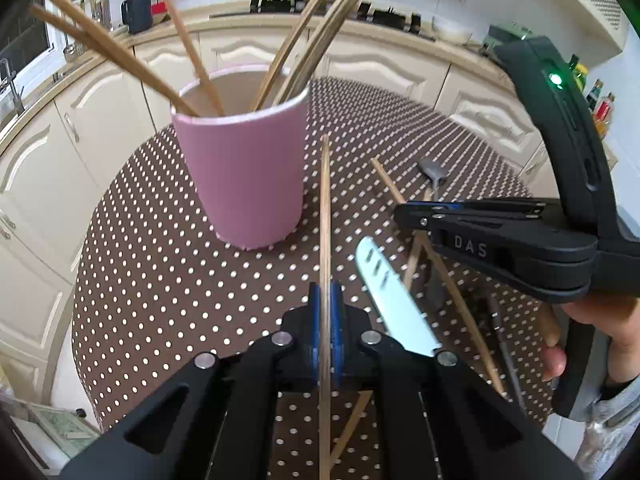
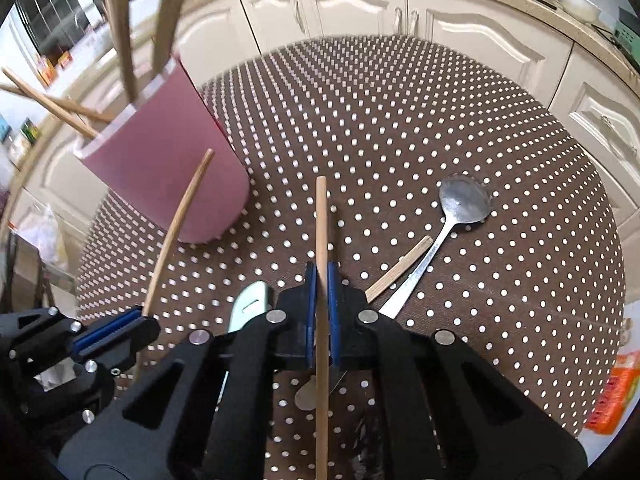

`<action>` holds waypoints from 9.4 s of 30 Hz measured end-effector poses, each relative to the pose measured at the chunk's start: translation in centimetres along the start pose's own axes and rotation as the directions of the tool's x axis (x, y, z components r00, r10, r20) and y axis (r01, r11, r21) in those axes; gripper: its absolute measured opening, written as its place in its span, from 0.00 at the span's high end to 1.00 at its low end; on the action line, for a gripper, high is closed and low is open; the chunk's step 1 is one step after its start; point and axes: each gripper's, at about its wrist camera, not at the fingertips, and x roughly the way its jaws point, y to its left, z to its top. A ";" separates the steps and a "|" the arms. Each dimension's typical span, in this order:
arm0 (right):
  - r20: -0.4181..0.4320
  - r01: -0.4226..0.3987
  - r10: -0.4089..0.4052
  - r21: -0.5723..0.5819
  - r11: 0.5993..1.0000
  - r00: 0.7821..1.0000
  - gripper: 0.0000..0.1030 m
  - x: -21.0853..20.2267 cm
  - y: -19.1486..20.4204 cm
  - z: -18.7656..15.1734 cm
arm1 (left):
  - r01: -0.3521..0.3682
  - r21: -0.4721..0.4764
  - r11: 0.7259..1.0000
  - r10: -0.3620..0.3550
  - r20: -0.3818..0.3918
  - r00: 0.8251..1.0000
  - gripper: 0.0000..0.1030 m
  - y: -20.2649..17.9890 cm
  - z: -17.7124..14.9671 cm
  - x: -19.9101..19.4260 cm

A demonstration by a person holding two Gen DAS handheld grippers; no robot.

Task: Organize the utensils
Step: 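Lift both held chopsticks and carry them over the pink cup, then lower both chopsticks into the pink cup and open both tools, then move both open tools down to the utensils lying on the table, then grasp the light blue knife with the left tool while the right tool grasps the black spork, then lift the knife and spork and carry both over the pink cup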

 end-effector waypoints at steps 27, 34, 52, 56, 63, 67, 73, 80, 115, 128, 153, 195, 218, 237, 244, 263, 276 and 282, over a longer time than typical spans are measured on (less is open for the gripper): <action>0.477 -0.194 0.227 -0.117 0.974 0.849 0.94 -17.0 3.7 -1.1 | 0.149 0.005 0.989 -0.135 0.459 0.878 0.95 -2.0 0.2 -11.3; 0.605 -0.135 0.193 -0.141 0.981 0.772 0.94 -18.6 5.0 -0.4 | 0.098 -0.007 0.995 -0.077 0.556 0.827 0.95 -1.2 1.3 -14.2; 0.753 -0.113 0.177 -0.136 0.984 0.634 0.94 -16.3 7.2 4.2 | 0.036 -0.118 0.992 0.060 0.718 0.694 0.95 3.0 5.9 -17.1; 0.772 -0.106 0.166 -0.128 0.986 0.614 0.94 -15.6 7.4 5.1 | 0.028 -0.155 0.988 0.096 0.733 0.673 0.95 3.9 6.7 -16.1; 0.793 -0.118 0.153 -0.103 0.988 0.589 0.94 -14.6 7.1 6.2 | 0.013 -0.165 0.986 0.108 0.702 0.704 0.95 4.4 7.7 -13.3; 0.801 -0.130 0.157 -0.099 0.987 0.578 0.94 -14.4 7.0 6.6 | -0.005 -0.161 0.987 0.116 0.685 0.719 0.95 4.5 7.7 -11.9; 0.805 -0.134 0.170 -0.113 0.984 0.569 0.94 -15.1 7.4 7.0 | -0.012 -0.156 0.988 0.111 0.647 0.755 0.95 4.6 7.2 -9.9; 0.776 -0.130 0.167 -0.110 0.985 0.609 0.94 -13.7 7.4 6.9 | -0.040 -0.125 0.991 0.107 0.587 0.802 0.95 4.1 6.1 -7.3; 0.693 -0.087 0.134 -0.102 0.991 0.709 0.94 -11.9 7.8 3.6 | -0.068 -0.191 0.979 0.169 0.581 0.796 0.31 5.3 2.1 -10.9; 0.617 -0.075 0.095 -0.059 0.995 0.781 0.93 -9.9 7.5 2.2 | -0.082 -0.215 0.973 0.191 0.555 0.810 0.30 6.1 0.6 -12.0; 0.679 -0.086 0.069 -0.010 0.996 0.730 0.39 -15.8 5.8 -1.8 | -0.124 -0.174 0.977 0.204 0.598 0.775 0.26 2.1 -1.3 -16.3; 0.305 -0.023 -0.068 0.285 0.958 0.950 0.32 -10.6 -8.3 -11.9 | -0.014 0.027 1.000 0.018 -0.194 0.981 0.62 -6.2 0.8 5.7; 0.039 0.086 -0.091 0.124 0.989 0.995 0.32 -8.7 -2.5 -12.0 | 0.040 -0.056 0.998 -0.038 0.043 0.998 0.77 -3.9 -0.7 -3.2; -0.071 0.176 -0.174 0.028 0.984 0.982 0.89 -5.7 0.1 -10.1 | 0.102 -0.062 0.993 -0.088 0.197 0.976 0.77 -2.8 -2.5 -8.4; 0.076 0.069 -0.074 0.073 0.995 0.994 0.89 -8.5 -0.9 -9.1 | 0.121 -0.062 0.991 -0.103 0.243 0.964 0.77 -2.5 -2.3 -9.5; 0.510 -0.197 0.155 0.028 0.980 0.846 0.88 -15.9 1.4 -4.1 | 0.143 -0.065 0.988 -0.112 0.349 0.931 0.77 -0.8 0.3 -13.1; 0.649 -0.218 0.255 -0.138 0.966 0.717 0.88 -15.9 6.0 1.3 | 0.084 -0.100 0.991 -0.026 0.483 0.875 0.77 2.0 4.7 -17.6; 0.681 -0.223 0.268 -0.155 0.962 0.682 0.88 -14.4 6.9 3.5 | 0.024 -0.125 0.992 0.050 0.551 0.833 0.77 2.7 7.1 -18.8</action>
